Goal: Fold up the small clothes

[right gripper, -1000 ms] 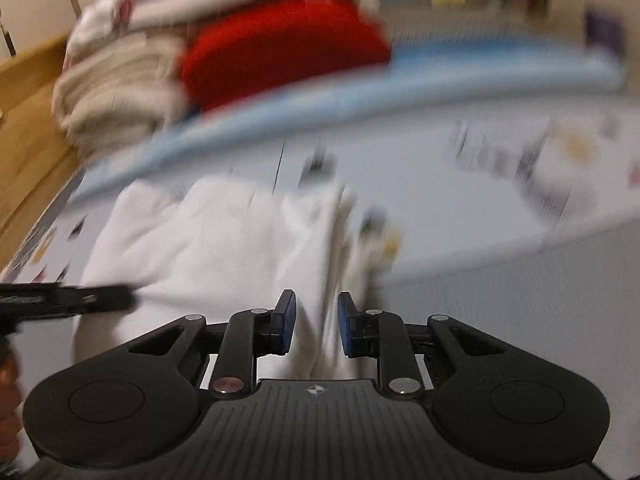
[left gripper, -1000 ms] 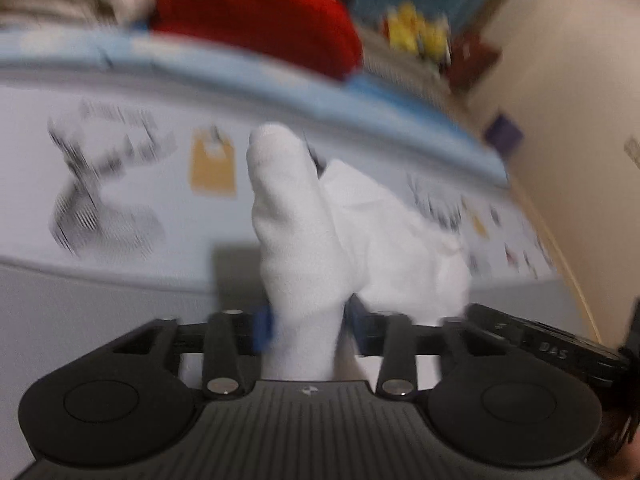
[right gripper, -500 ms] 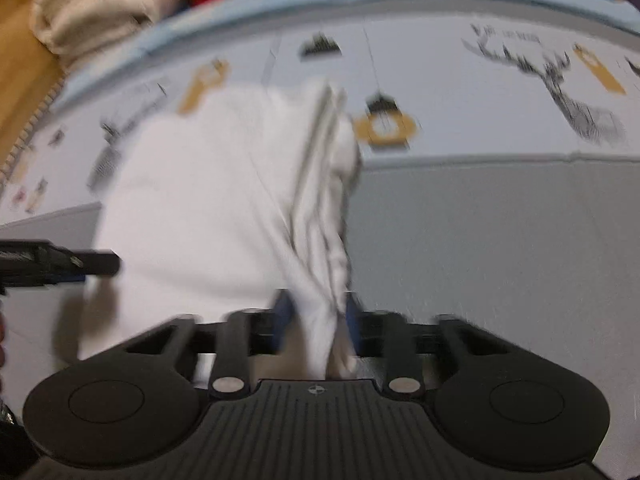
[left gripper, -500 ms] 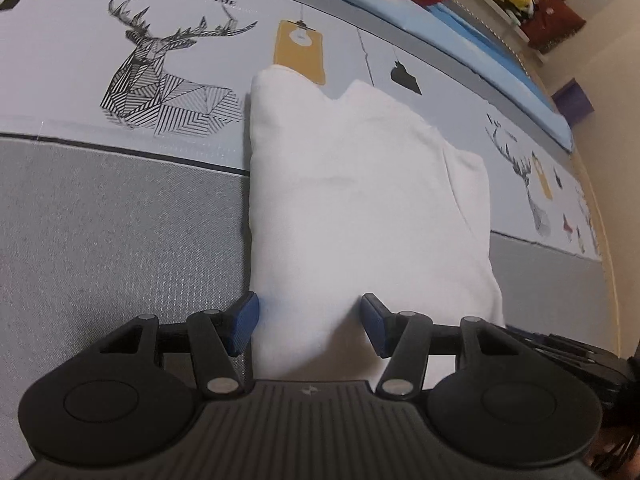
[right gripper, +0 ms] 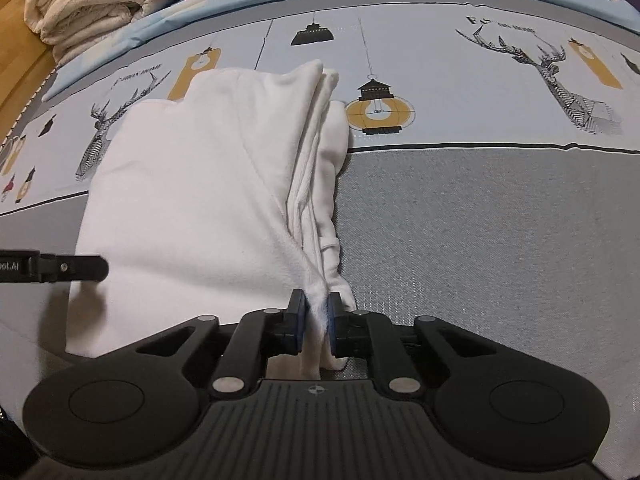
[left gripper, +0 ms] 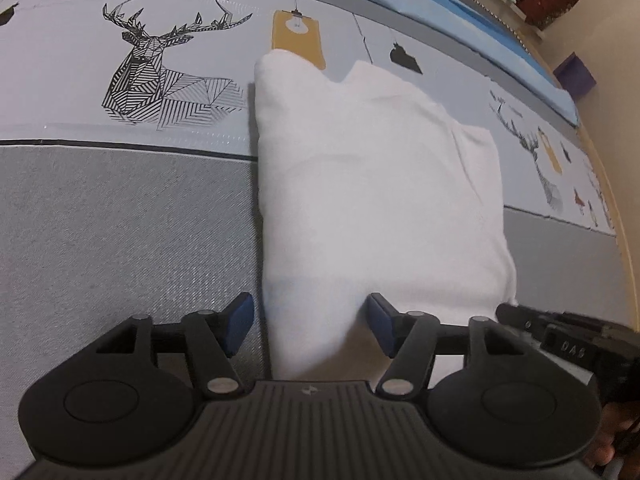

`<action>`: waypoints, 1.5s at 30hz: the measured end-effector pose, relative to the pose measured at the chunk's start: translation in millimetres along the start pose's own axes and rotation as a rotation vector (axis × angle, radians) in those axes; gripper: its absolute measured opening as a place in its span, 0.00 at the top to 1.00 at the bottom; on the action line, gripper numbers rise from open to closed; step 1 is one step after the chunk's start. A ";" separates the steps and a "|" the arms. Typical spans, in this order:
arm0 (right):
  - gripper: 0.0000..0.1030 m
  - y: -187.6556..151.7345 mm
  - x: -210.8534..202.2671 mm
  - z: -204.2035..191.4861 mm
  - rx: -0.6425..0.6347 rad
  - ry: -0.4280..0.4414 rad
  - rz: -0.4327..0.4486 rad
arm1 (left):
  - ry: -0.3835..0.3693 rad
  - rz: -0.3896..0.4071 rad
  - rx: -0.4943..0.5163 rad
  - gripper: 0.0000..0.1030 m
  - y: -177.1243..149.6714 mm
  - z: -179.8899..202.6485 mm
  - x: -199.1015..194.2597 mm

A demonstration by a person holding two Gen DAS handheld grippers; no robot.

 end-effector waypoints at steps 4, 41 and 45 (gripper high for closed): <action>0.78 -2.6 -11.1 -6.9 -0.031 -0.047 0.056 | 0.088 0.049 0.093 0.26 -8.3 8.6 -11.3; 0.01 -134.3 -151.2 -46.3 -0.070 -0.183 0.475 | 0.248 0.482 0.139 0.00 -176.5 78.3 -133.3; 0.01 -133.1 -149.6 -49.6 -0.083 -0.176 0.471 | 0.252 0.487 0.148 0.00 -175.2 79.3 -131.3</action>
Point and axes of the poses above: each gripper's, at about its wrist camera, not at the fingertips, and x roughly the way its jaws point, z to its right, y to its top, the point moved 2 cm from there along x, roughly the way its jaws point, and after that the axes turned 6 degrees about -z, right-handed, at the moved point
